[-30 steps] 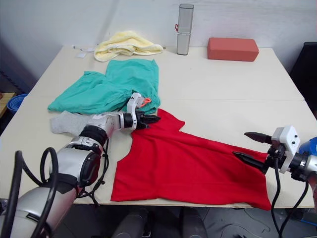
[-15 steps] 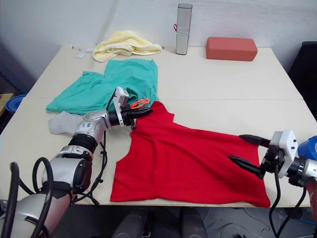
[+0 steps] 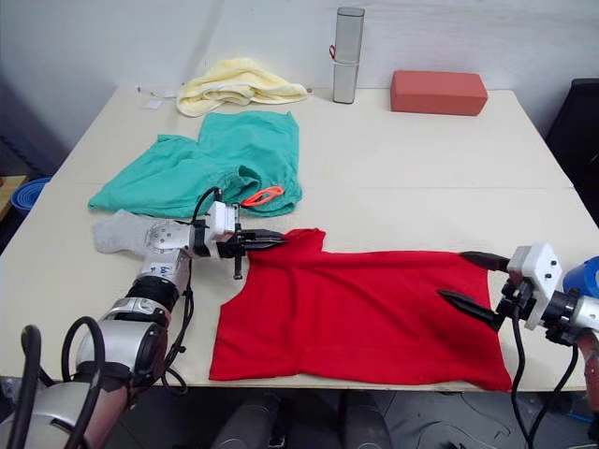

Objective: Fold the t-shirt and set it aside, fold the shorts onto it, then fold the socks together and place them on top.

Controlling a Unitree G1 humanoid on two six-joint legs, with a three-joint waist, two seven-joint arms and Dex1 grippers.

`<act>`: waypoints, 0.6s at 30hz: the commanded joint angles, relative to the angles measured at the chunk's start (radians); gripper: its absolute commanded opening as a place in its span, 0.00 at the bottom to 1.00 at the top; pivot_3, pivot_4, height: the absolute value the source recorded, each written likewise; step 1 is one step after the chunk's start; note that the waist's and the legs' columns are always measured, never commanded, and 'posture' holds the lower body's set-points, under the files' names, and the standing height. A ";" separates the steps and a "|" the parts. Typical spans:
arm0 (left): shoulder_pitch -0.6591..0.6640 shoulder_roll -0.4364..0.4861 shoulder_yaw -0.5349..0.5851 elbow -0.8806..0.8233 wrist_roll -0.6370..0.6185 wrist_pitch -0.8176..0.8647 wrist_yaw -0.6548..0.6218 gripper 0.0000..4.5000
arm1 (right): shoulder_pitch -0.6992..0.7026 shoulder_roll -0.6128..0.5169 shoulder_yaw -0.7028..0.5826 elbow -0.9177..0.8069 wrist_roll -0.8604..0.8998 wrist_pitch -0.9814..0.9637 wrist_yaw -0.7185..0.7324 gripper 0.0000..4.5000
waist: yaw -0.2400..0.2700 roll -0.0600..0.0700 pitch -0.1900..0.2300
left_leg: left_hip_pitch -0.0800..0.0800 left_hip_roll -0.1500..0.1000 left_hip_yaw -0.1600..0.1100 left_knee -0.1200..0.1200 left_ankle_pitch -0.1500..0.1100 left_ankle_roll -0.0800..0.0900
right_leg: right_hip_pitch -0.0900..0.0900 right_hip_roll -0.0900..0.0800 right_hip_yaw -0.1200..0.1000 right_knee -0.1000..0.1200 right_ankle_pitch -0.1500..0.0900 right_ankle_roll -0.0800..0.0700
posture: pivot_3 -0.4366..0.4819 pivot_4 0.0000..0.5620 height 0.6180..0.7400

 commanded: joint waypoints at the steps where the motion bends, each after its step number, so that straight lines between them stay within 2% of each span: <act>1: 0.008 0.021 -0.003 -0.035 -0.014 -0.068 -0.047 0.01 | -0.106 -0.075 0.033 0.140 -0.088 -0.076 0.025 1.00 | -0.002 0.000 0.000 | 0.000 0.000 0.000 0.000 0.000 0.000 | 0.000 0.000 0.000 0.000 0.000 0.000 | 0.48 0.27 1.00; 5: 0.012 0.029 -0.010 -0.030 -0.009 -0.100 -0.075 0.01 | -0.293 -0.147 0.139 0.374 -0.177 -0.125 0.130 1.00 | -0.007 0.000 0.000 | 0.001 0.001 0.002 0.000 0.000 0.000 | -0.001 0.001 0.001 0.000 0.000 0.000 | 0.48 0.27 1.00; 8: 0.010 0.028 -0.011 -0.028 -0.010 -0.101 -0.071 0.01 | -0.429 -0.157 0.207 0.520 -0.216 -0.111 0.194 1.00 | -0.012 0.000 0.000 | 0.000 0.001 0.002 0.000 0.000 0.000 | -0.001 0.001 0.001 0.000 0.000 0.000 | 0.48 0.27 1.00; 13: 0.017 0.028 -0.017 -0.039 -0.013 -0.102 -0.062 0.01 | -0.613 -0.172 0.303 0.670 -0.238 0.164 0.314 1.00 | -0.017 0.000 0.000 | 0.000 0.002 0.003 0.001 0.000 0.001 | -0.002 0.001 0.002 0.001 0.000 0.000 | 0.48 0.27 1.00; 18: 0.017 0.031 -0.018 -0.049 -0.014 -0.100 -0.050 0.01 | -0.750 -0.191 0.368 0.800 -0.316 0.336 0.299 1.00 | -0.023 0.000 0.000 | -0.001 0.002 0.002 0.001 0.000 0.000 | -0.002 0.000 0.002 0.000 0.000 0.000 | 0.48 0.27 1.00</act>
